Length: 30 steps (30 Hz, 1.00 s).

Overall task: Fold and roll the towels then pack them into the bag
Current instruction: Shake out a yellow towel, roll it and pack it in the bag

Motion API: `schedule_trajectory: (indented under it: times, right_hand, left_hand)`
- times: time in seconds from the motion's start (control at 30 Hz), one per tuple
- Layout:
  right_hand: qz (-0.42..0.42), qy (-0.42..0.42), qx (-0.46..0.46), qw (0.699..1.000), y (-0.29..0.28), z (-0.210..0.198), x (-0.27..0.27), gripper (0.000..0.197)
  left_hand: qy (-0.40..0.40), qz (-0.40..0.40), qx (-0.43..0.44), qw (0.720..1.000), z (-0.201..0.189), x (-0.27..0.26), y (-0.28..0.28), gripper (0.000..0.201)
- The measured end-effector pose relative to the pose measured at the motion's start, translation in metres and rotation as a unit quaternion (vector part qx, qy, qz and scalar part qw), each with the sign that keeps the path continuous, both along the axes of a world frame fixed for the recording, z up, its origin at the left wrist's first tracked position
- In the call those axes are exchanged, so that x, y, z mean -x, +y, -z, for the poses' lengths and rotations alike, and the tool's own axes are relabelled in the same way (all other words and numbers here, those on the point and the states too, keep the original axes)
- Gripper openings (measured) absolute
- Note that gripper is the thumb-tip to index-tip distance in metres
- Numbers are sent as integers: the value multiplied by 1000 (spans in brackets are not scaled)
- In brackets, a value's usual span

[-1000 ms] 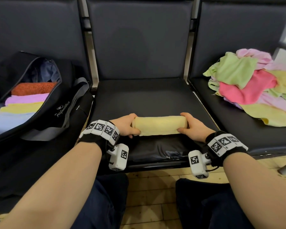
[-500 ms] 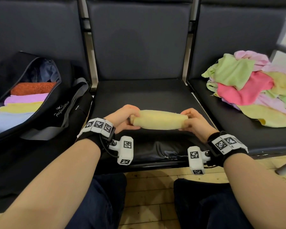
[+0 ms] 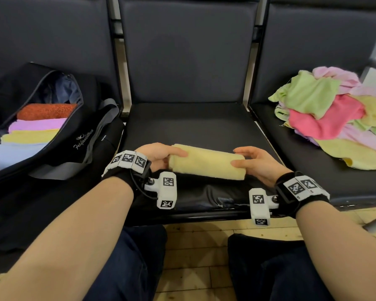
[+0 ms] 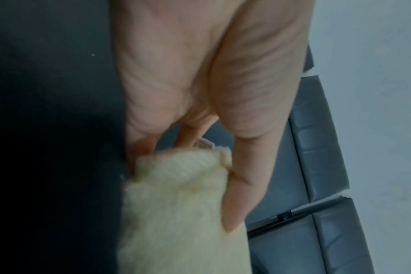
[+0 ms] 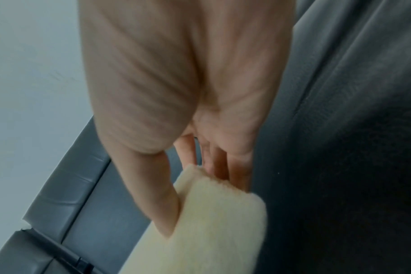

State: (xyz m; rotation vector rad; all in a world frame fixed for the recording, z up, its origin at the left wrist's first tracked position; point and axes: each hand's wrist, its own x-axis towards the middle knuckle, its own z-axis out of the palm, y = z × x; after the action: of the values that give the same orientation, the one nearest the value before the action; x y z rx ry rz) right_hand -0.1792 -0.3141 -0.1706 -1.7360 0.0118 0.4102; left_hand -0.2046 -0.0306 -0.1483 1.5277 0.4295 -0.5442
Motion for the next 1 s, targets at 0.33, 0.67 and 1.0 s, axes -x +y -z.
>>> schedule_trajectory:
  times: [0.33,0.67,1.0]
  right_hand:
    - [-103,47,138,984,-4,-2,-1,36]
    - [-98,0,111,989,-5,-8,3,30]
    - [-56,-91,37,994,25,-53,31,35]
  left_hand:
    - [26,144,-93,985,-6,9,4,32]
    - [-70,139,-67,986,-10,15,8,17]
    - [-169,-43,-48,984,-36,37,27,88]
